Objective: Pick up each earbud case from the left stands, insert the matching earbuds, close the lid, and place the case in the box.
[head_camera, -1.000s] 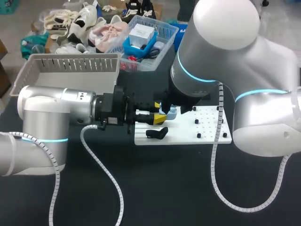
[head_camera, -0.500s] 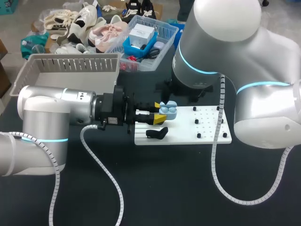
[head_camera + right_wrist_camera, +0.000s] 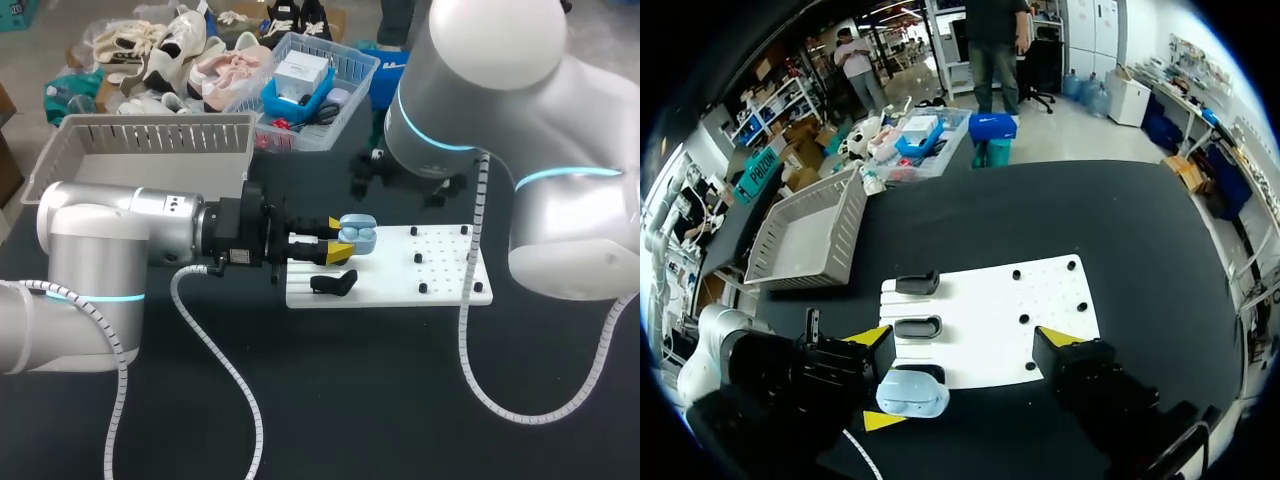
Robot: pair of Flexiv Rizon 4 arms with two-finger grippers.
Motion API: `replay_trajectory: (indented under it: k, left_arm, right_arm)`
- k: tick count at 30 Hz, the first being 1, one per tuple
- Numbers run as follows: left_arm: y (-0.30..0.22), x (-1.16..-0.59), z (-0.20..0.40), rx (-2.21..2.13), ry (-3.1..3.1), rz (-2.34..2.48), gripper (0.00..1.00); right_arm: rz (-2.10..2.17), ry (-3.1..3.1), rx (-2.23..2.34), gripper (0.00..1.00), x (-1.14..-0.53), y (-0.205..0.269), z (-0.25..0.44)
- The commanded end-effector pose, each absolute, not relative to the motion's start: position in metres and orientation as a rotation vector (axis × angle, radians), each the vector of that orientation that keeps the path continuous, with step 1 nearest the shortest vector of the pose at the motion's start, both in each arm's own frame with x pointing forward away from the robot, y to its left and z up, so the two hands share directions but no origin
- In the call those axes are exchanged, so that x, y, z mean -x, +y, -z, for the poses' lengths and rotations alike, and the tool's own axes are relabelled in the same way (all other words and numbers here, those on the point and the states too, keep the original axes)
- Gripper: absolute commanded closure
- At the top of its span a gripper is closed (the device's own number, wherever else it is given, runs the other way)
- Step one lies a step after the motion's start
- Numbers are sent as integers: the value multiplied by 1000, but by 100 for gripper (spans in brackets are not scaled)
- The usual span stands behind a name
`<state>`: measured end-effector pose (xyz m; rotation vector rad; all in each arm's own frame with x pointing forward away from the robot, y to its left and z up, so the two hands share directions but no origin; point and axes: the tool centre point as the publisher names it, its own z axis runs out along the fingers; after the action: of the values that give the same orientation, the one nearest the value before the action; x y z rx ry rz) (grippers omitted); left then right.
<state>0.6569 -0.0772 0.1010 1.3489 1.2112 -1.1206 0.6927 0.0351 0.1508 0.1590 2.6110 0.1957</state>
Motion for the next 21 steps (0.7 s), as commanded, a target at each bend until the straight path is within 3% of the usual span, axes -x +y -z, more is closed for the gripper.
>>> replay_trajectory:
  k: [1,21]
  left_arm:
    - [-77,-655,-101,-1345,1212,1115,100]
    - [-77,-655,-101,-1345,1212,1115,100]
  right_arm:
    - [-190,2618,-167,11,-701,38,-143]
    - [-125,2675,-136,14,-678,29,-133]
